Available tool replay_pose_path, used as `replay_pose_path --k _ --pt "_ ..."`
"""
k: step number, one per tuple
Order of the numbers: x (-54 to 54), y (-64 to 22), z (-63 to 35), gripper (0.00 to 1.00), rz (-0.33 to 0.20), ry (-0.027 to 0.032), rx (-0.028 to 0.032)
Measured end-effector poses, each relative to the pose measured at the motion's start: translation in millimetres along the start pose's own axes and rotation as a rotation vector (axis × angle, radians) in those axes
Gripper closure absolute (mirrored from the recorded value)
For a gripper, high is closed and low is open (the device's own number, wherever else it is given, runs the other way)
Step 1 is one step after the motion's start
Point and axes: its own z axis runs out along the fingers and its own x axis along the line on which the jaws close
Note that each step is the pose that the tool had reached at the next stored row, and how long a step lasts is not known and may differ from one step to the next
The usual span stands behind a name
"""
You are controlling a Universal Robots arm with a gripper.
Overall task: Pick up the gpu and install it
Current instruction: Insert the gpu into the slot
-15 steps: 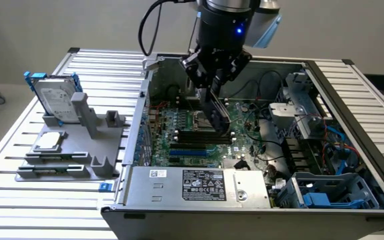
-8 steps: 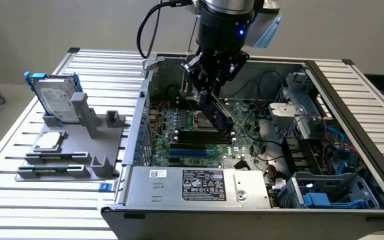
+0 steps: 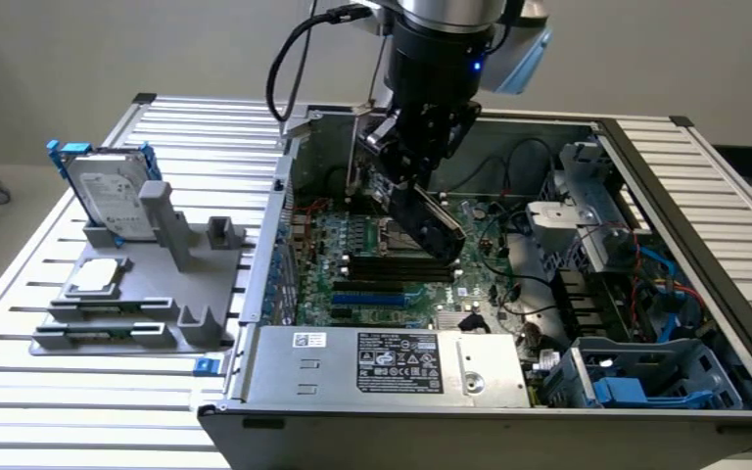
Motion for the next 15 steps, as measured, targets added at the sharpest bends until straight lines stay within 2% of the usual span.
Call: replay_pose_path --k 15 --pt "-0.2 -0.2 5.7 0.74 -0.275 -0.0148 -0.0166"
